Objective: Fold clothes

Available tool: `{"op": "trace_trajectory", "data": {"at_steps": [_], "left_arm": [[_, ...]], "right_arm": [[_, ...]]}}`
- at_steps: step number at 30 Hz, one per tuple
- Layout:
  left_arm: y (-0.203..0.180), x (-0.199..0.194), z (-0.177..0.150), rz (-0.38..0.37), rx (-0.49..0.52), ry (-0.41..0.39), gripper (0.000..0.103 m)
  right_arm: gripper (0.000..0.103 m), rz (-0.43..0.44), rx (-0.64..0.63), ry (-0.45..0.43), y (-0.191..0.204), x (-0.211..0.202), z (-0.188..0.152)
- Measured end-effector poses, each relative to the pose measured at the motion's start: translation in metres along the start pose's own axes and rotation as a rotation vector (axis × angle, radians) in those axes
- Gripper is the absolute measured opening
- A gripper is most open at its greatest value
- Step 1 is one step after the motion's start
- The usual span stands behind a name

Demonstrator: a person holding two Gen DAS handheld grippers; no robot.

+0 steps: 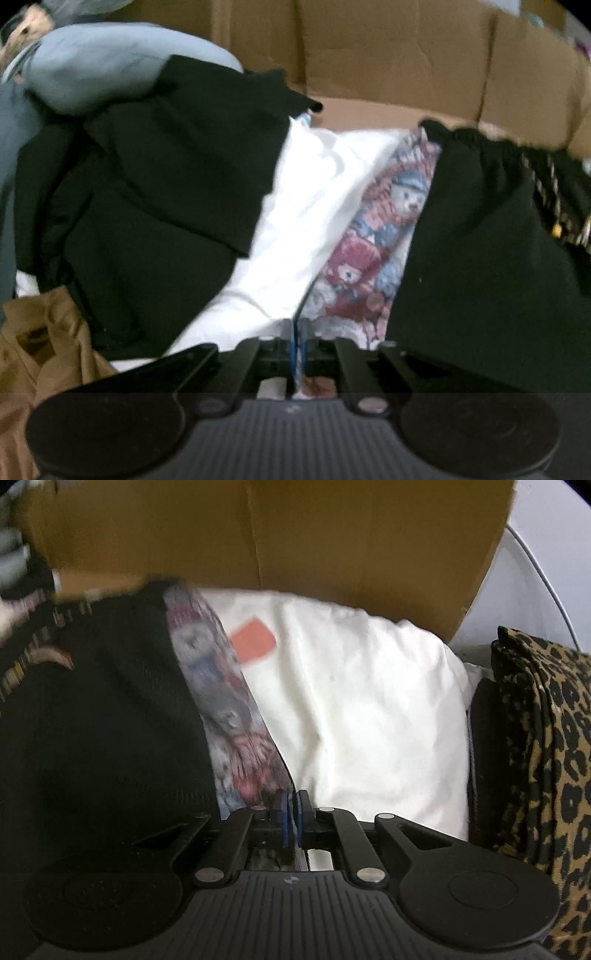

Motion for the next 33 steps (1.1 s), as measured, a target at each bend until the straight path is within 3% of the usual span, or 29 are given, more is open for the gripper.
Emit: {"op": "trace_trajectory", "data": {"at_steps": [3, 7, 13, 16, 19, 24, 29, 33], "left_arm": [[0.009, -0.011, 0.011, -0.008, -0.054, -0.048, 0.007], [0.007, -0.01, 0.031, -0.026, -0.056, -0.085, 0.008], [-0.019, 0.002, 0.049, -0.088, -0.027, -0.104, 0.021], [-0.032, 0.01, 0.052, -0.108, 0.003, -0.099, 0.029], [-0.039, 0.023, 0.051, -0.084, 0.047, -0.088, 0.029], [-0.041, 0.034, 0.051, -0.092, 0.035, -0.078, 0.031], [-0.042, 0.042, 0.055, -0.095, 0.037, -0.07, 0.045], [-0.044, 0.048, 0.058, -0.109, 0.023, -0.063, 0.045]], "right_arm": [[0.013, 0.004, 0.026, -0.045, -0.004, -0.006, 0.014], [0.013, 0.021, 0.039, -0.068, -0.003, 0.002, 0.028], [0.013, 0.04, 0.037, -0.087, 0.005, 0.019, 0.044], [0.013, 0.053, 0.022, -0.089, 0.013, 0.026, 0.05], [0.014, 0.063, 0.01, -0.085, 0.02, 0.033, 0.054], [0.015, 0.066, -0.018, -0.074, 0.028, 0.043, 0.055], [0.017, 0.081, -0.048, -0.064, 0.034, 0.052, 0.059], [0.018, 0.105, -0.083, -0.053, 0.04, 0.056, 0.063]]}}
Point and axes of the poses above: each gripper's, at about its wrist camera, not at the fingertips, and x roughly the way its jaws point, y to its left, z to its top, the point moved 10 cm from there along x, roughly the way its jaws point, and after that the axes turned 2 degrees about -y, right-handed, at the moved point
